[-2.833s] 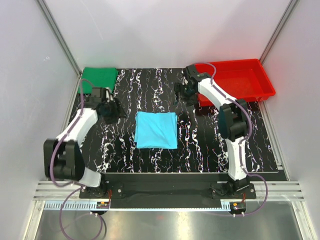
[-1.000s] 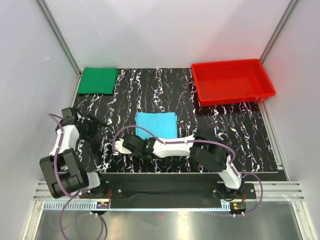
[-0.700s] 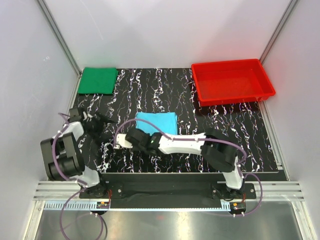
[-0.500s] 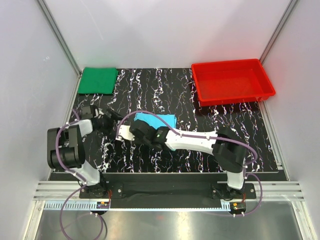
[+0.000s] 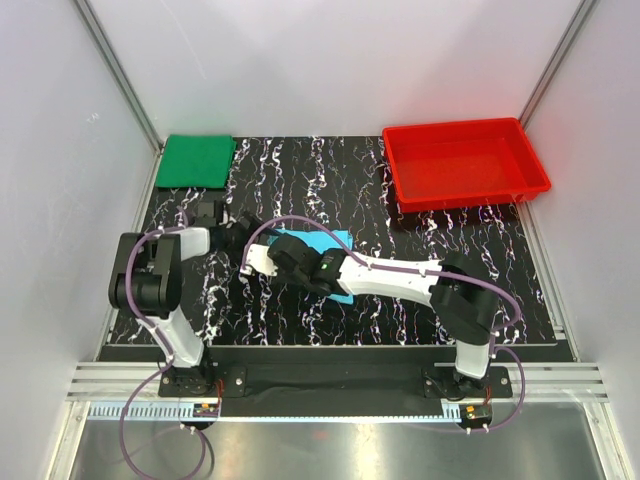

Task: Fold and stack the t-shirts
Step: Neatly place the folded tshirt to the corner

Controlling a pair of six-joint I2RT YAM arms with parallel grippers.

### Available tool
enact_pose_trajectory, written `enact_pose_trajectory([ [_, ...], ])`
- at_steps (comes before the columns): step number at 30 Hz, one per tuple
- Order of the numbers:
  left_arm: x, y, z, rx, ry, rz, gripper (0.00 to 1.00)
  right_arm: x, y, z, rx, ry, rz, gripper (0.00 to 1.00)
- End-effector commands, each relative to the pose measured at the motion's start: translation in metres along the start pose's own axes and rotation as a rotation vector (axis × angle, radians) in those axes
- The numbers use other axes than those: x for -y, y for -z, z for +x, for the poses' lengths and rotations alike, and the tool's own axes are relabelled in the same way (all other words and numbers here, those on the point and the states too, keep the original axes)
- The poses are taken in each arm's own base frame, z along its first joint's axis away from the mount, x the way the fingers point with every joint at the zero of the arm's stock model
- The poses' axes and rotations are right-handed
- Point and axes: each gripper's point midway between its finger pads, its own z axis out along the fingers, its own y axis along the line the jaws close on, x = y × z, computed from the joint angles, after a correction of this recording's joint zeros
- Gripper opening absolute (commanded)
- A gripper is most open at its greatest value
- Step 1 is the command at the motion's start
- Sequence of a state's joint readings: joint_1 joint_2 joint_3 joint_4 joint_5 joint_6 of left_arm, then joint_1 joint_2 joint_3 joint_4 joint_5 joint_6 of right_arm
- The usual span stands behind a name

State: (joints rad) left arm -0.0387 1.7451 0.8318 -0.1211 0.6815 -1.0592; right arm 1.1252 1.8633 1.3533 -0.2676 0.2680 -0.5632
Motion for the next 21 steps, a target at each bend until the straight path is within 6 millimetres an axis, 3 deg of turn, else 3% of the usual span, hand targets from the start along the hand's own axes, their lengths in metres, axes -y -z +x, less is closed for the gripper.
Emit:
enact_pose_trajectory([
  [1, -0.009, -0.014, -0.001, 0.0, 0.029, -0.094, 0.98, 0.021, 0.021, -0.022, 0.083, -0.049, 0.04, 0.05],
  [11, -0.033, -0.021, -0.013, 0.065, 0.06, -0.263, 0.92, 0.025, 0.021, -0.024, 0.098, -0.074, 0.056, 0.06],
  [19, -0.036, -0.039, -0.019, 0.054, 0.07, -0.289, 0.83, 0.028, 0.022, -0.024, 0.106, -0.097, 0.059, 0.08],
  [21, -0.032, -0.043, -0.024, 0.063, 0.055, -0.274, 0.75, 0.029, 0.025, -0.026, 0.113, -0.109, 0.059, 0.09],
])
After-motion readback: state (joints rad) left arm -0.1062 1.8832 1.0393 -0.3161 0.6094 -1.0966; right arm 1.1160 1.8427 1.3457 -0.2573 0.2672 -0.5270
